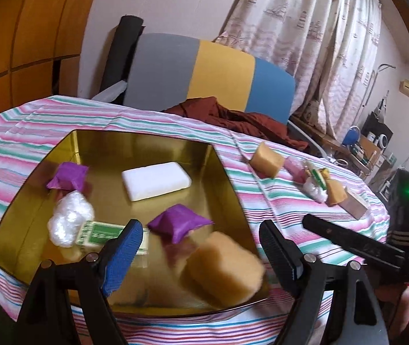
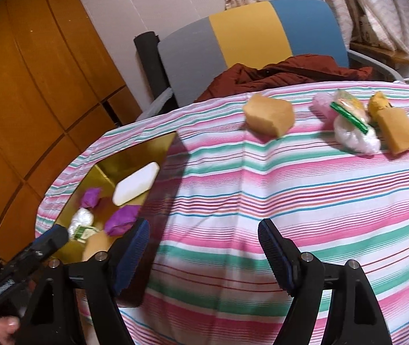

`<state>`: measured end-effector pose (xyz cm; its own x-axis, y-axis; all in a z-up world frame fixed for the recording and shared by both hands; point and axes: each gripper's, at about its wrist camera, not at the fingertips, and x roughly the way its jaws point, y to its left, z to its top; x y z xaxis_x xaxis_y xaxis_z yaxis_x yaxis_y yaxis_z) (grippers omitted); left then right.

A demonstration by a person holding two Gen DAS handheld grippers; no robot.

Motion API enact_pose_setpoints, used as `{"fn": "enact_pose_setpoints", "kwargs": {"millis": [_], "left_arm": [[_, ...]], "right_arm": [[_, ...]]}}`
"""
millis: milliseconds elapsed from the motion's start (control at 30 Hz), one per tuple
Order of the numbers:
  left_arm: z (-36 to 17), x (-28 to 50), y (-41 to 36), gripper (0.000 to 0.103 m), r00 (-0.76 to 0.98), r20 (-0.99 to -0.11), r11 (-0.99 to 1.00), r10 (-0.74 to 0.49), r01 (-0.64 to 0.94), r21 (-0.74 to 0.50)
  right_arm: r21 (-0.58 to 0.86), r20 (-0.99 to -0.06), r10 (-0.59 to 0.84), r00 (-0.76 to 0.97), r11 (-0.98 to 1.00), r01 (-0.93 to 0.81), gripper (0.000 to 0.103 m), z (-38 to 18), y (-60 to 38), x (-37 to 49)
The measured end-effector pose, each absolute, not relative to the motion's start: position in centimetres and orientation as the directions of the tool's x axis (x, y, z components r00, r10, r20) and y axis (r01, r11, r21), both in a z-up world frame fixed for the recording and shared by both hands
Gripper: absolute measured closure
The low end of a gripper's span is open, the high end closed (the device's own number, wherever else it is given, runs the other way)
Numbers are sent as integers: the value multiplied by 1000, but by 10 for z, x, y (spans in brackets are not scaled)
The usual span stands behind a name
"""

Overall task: Organize objects
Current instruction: 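Move both tools back to the pile of items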

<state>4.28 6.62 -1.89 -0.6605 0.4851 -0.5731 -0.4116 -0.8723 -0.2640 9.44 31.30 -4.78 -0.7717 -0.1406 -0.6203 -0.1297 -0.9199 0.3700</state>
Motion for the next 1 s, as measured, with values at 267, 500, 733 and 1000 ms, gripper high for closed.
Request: {"fn": "enact_pose_setpoints", "kwargs": {"millis": [267, 500, 733, 1000], "left_arm": [[-9, 56, 112, 18, -617, -568, -825, 545, -516, -231], [-11, 66, 151, 18, -542, -597, -771, 591, -597, -221], [-21, 71, 178, 18, -480, -642, -744, 597, -632, -219], [-30, 76, 198, 18, -433, -677, -725, 595, -653, -219]], "right_arm": [[357, -656, -65, -752, -904, -233, 25, -63, 356, 98], [283, -683, 55, -728, -899, -334, 25, -74, 404, 101], [152, -678, 217, -702, -893, -424, 24, -68, 469, 92], [75, -666, 324, -672, -868, -492, 22, -64, 526, 60]]}}
